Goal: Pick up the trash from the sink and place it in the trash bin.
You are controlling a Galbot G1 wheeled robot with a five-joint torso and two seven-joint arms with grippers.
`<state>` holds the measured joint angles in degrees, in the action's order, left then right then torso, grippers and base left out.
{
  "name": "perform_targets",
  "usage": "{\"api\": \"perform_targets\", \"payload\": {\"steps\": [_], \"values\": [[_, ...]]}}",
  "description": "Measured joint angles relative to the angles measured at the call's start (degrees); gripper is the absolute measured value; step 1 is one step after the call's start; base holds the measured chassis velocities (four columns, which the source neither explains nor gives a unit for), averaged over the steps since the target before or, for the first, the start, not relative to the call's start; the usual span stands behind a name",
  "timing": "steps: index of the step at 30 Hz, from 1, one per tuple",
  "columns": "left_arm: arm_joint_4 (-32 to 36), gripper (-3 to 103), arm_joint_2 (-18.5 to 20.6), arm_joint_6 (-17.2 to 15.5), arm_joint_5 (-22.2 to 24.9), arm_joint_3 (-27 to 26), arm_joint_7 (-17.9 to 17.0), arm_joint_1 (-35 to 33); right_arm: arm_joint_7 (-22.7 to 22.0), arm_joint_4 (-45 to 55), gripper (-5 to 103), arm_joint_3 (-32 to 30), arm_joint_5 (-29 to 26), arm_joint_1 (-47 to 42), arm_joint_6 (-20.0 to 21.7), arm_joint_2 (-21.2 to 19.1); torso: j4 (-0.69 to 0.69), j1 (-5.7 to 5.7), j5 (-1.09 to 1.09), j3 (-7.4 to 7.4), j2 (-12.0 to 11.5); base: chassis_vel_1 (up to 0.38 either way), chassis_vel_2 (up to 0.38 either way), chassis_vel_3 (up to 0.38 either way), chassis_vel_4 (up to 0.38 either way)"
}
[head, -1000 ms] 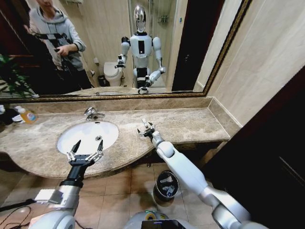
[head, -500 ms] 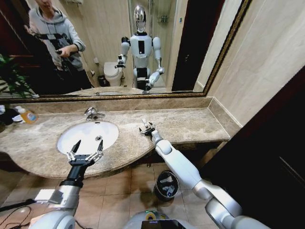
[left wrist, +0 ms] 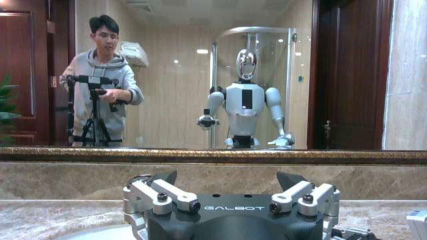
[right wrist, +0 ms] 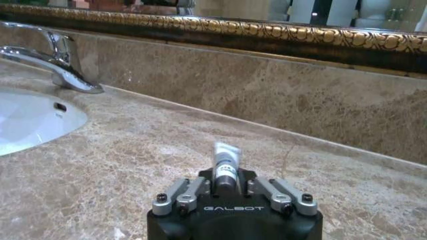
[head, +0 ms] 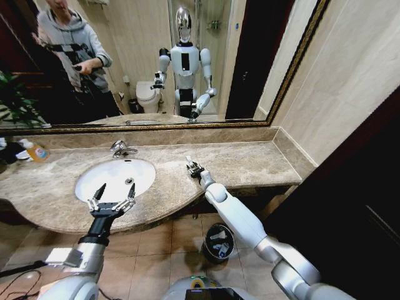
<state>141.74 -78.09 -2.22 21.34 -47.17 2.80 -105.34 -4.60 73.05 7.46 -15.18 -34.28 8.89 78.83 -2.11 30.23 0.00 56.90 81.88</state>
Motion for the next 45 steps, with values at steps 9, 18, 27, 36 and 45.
{"api": "perform_targets", "payload": {"steps": [9, 18, 27, 36, 45], "values": [[0.0, 100, 0.0, 0.0, 0.0, 0.0, 0.0, 0.0, -0.13, 4.48, 18, -0.84, -0.79, -1.48, 0.27, -2.8, 0.0, 0.0, 0.0, 0.0, 0.0, 0.0, 0.0, 0.0, 0.0], [0.0, 100, 0.0, 0.0, 0.0, 0.0, -0.01, 0.0, 1.67, 19.41, 18, -8.58, -0.43, -11.69, -1.07, -13.08, 0.0, 0.0, 0.01, 0.0, 0.0, 0.0, 0.0, 0.0, 0.0], [0.0, 100, 0.0, 0.0, 0.0, 0.0, 0.0, 0.0, 1.95, 38.54, 18, -22.05, -3.77, -35.43, -2.81, -22.97, 0.0, -0.01, 0.02, -0.01, 0.01, 0.0, 0.0, 0.0, 0.0], [0.0, 100, 0.0, 0.0, 0.0, 0.0, 0.02, 0.0, 3.54, 46.68, 18, -36.26, -0.18, -63.64, -14.2, -20.5, 0.01, -0.01, 0.01, -0.01, 0.01, 0.0, 0.0, 0.0, 0.0], [0.0, 100, 0.0, 0.0, 0.0, 0.0, 0.0, 0.0, 3.79, 42.29, 18, -33.67, 10.47, -74.9, -20.93, -13.76, 0.0, -0.01, -0.01, -0.01, 0.01, 0.0, 0.0, 0.0, 0.0]]}}
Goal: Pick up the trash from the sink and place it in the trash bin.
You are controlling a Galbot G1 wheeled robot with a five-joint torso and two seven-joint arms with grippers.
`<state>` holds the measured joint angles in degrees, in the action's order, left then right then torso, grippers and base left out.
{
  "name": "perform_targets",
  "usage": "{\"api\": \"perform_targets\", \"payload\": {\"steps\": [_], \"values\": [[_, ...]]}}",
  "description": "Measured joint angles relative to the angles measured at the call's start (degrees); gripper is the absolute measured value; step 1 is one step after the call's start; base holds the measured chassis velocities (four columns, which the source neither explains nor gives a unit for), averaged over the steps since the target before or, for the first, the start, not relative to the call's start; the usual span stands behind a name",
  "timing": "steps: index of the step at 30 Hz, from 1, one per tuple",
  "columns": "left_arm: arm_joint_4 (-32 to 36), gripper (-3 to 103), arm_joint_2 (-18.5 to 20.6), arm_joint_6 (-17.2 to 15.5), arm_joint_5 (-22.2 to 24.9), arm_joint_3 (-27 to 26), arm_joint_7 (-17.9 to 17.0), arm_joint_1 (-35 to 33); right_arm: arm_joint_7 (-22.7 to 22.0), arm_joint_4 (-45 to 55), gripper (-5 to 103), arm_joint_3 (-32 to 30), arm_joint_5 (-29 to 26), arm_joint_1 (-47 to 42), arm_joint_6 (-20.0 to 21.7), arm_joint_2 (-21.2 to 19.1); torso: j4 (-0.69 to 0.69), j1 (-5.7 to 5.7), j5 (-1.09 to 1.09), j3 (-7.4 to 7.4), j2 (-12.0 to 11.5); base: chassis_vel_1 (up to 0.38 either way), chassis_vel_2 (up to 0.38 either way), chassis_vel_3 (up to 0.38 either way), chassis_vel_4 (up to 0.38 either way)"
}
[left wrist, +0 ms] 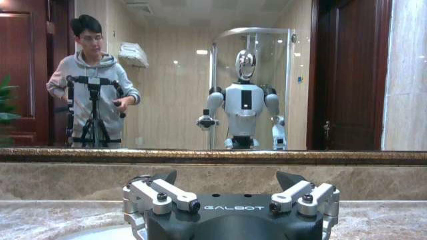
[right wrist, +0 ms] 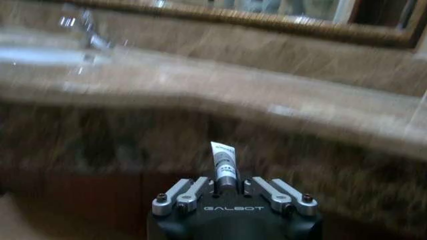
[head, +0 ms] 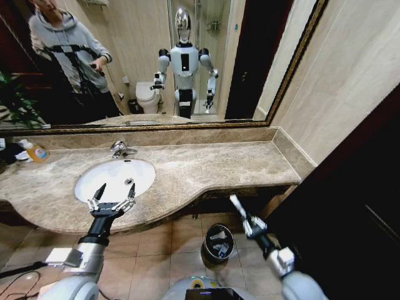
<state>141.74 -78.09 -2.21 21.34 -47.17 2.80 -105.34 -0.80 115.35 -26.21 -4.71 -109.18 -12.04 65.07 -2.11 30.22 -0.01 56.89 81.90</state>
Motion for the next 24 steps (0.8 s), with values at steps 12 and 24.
{"api": "perform_targets", "payload": {"steps": [12, 24], "values": [[0.0, 100, 0.0, 0.0, 0.0, 0.0, -0.01, 0.0, 4.81, -34.66, 18, 7.82, 12.29, 17.45, 6.72, 6.6, -0.02, 0.01, 0.01, 0.01, -0.02, 0.0, 0.0, 0.0, 0.0], [0.0, 100, 0.0, 0.0, 0.0, 0.0, 0.0, 0.0, 6.98, -53.85, 18, 10.84, 14.79, 31.15, 7.53, 10.87, 0.0, 0.02, 0.01, 0.02, -0.02, 0.0, 0.0, 0.0, 0.0]]}}
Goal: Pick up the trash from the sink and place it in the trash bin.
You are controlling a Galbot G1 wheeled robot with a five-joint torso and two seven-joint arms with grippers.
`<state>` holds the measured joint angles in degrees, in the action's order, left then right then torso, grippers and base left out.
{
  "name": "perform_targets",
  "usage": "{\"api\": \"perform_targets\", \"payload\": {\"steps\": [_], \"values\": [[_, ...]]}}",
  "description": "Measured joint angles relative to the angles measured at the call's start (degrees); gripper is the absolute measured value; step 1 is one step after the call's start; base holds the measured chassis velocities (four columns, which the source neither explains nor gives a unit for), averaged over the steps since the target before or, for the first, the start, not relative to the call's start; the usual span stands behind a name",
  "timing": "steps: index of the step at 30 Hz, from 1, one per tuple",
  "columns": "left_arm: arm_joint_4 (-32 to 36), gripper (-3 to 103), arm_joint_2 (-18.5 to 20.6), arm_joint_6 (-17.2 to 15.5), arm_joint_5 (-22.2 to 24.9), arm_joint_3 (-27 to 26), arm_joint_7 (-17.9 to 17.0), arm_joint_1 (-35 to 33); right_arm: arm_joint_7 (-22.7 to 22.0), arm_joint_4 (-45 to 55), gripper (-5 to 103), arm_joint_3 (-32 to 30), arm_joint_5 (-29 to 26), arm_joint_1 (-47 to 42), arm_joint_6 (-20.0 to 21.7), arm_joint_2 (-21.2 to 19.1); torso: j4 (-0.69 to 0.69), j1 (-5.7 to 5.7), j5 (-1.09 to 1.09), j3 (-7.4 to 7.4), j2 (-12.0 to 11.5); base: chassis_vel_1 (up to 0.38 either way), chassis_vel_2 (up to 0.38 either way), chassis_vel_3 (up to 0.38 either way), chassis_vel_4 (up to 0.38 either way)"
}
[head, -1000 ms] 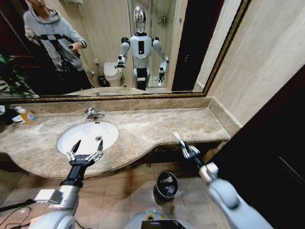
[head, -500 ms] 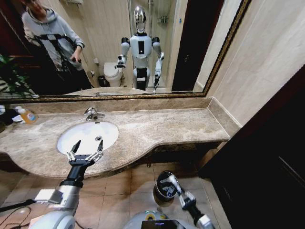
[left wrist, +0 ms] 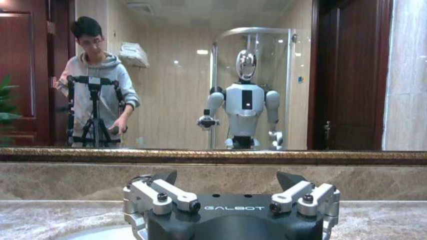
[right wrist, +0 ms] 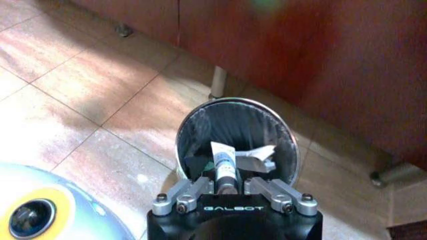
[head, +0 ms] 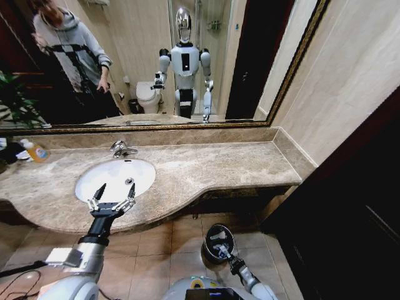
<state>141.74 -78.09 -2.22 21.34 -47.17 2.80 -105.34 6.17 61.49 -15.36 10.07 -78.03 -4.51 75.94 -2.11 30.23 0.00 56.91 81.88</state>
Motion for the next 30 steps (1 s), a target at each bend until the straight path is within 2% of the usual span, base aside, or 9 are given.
{"api": "perform_targets", "payload": {"steps": [12, 30], "values": [[0.0, 100, 0.0, 0.0, 0.0, 0.0, 0.0, 0.0, 0.94, -15.24, 18, -0.21, 2.27, 11.55, -0.87, 4.81, 0.0, 0.0, 0.0, 0.0, 0.0, 0.0, 0.0, 0.0, 0.0], [0.0, 100, 0.0, 0.0, 0.0, 0.0, 0.0, 0.0, 0.63, -29.05, 18, -1.41, 5.16, 19.87, -3.54, 7.34, 0.0, 0.0, 0.0, 0.0, 0.0, 0.0, 0.0, 0.0, 0.0]]}}
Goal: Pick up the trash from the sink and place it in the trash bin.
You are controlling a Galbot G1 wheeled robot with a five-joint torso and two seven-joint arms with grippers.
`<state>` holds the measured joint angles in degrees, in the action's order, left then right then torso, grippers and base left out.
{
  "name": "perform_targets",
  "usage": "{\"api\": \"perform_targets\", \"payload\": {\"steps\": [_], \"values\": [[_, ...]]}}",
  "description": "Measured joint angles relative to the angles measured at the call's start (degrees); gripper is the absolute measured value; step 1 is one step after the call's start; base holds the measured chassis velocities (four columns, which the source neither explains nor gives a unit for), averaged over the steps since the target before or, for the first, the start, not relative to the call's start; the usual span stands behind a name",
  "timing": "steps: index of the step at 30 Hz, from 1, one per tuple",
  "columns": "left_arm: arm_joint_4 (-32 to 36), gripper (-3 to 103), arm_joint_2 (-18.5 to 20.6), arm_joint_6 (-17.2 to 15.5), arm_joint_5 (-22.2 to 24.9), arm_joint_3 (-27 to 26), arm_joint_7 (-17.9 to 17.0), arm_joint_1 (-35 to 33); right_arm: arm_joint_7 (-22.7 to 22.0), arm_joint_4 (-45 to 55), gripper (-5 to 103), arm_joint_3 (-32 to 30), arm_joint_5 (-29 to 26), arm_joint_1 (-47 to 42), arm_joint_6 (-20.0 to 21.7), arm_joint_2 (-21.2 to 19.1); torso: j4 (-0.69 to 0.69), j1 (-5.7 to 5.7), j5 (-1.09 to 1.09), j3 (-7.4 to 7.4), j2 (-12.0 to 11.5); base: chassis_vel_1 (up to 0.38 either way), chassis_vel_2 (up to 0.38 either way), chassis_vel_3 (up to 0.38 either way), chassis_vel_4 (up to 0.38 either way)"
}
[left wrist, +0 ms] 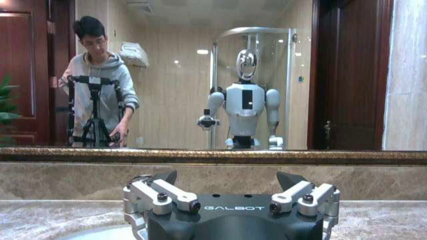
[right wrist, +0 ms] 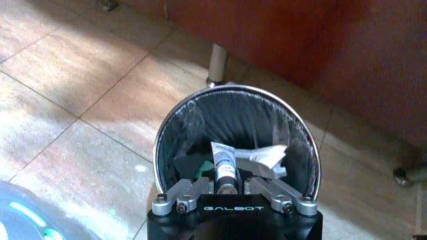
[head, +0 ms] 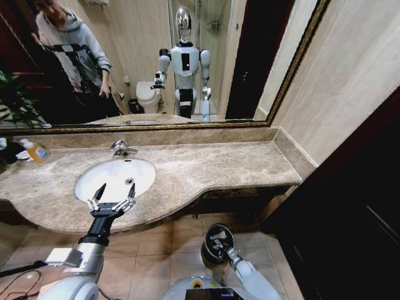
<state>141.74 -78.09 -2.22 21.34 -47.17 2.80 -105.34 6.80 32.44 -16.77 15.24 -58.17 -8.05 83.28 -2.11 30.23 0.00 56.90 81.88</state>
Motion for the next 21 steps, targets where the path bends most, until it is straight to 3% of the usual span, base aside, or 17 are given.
{"api": "perform_targets", "payload": {"steps": [4, 6, 7, 11, 14, 16, 17, 19, 20, 21], "values": [[0.0, 100, 0.0, 0.0, 0.0, 0.0, 0.0, 0.0, 0.01, -1.28, 16, -0.14, 0.09, 0.53, -0.08, 0.11, 0.0, 0.0, 0.0, 0.0, 0.0, 0.0, 0.0, 0.0, 0.0], [0.0, 100, 0.0, 0.0, 0.0, 0.0, 0.0, 0.0, 0.01, -1.31, 21, -0.15, 0.07, 0.58, -0.04, 0.11, 0.0, 0.0, 0.0, 0.0, 0.0, 0.0, 0.0, 0.0, 0.0], [0.0, 100, 0.0, 0.0, 0.0, 0.0, 0.0, 0.0, 0.03, -1.29, 32, -0.16, 0.05, 0.56, 0.0, 0.11, 0.0, 0.0, 0.0, 0.0, 0.0, 0.0, 0.0, 0.0, 0.0], [0.0, 100, 0.0, 0.0, 0.0, 0.0, 0.0, 0.0, 0.07, -1.11, 43, -0.16, 0.03, 0.4, 0.05, 0.07, 0.0, 0.0, 0.0, 0.0, 0.0, 0.0, 0.0, 0.0, 0.0], [0.0, 100, 0.0, 0.0, 0.0, 0.0, 0.0, 0.0, 0.09, -0.74, 60, -0.16, 0.01, 0.06, 0.09, -0.06, 0.0, 0.0, 0.0, 0.0, 0.01, 0.0, 0.0, 0.0, 0.0], [0.0, 100, 0.0, 0.0, 0.0, 0.0, 0.0, 0.0, 0.11, -0.48, 60, -0.14, -0.05, -0.15, 0.12, -0.14, 0.0, 0.0, 0.0, 0.0, 0.0, 0.0, 0.0, 0.0, 0.0], [0.0, 100, 0.0, 0.0, 0.0, 0.0, 0.0, 0.0, 0.12, -0.18, 71, -0.13, -0.12, -0.39, 0.16, -0.23, 0.0, 0.0, 0.0, 0.0, 0.01, 0.0, 0.0, 0.0, 0.0], [0.0, 100, 0.0, 0.0, 0.0, 0.0, 0.0, 0.0, 0.12, 0.1, 71, -0.13, -0.17, -0.62, 0.19, -0.31, 0.0, 0.0, 0.0, 0.0, 0.01, 0.0, 0.0, 0.0, 0.0], [0.0, 100, 0.0, 0.0, 0.0, 0.0, 0.0, 0.0, 0.13, 0.45, 82, -0.13, -0.21, -0.89, 0.21, -0.42, 0.0, 0.0, 0.0, 0.0, 0.01, 0.0, 0.0, 0.0, 0.0], [0.0, 100, 0.0, 0.0, 0.0, 0.0, 0.0, 0.0, 0.14, 0.7, 82, -0.12, -0.23, -1.06, 0.22, -0.49, 0.0, 0.0, 0.0, 0.0, 0.01, 0.0, 0.0, 0.0, 0.0]]}}
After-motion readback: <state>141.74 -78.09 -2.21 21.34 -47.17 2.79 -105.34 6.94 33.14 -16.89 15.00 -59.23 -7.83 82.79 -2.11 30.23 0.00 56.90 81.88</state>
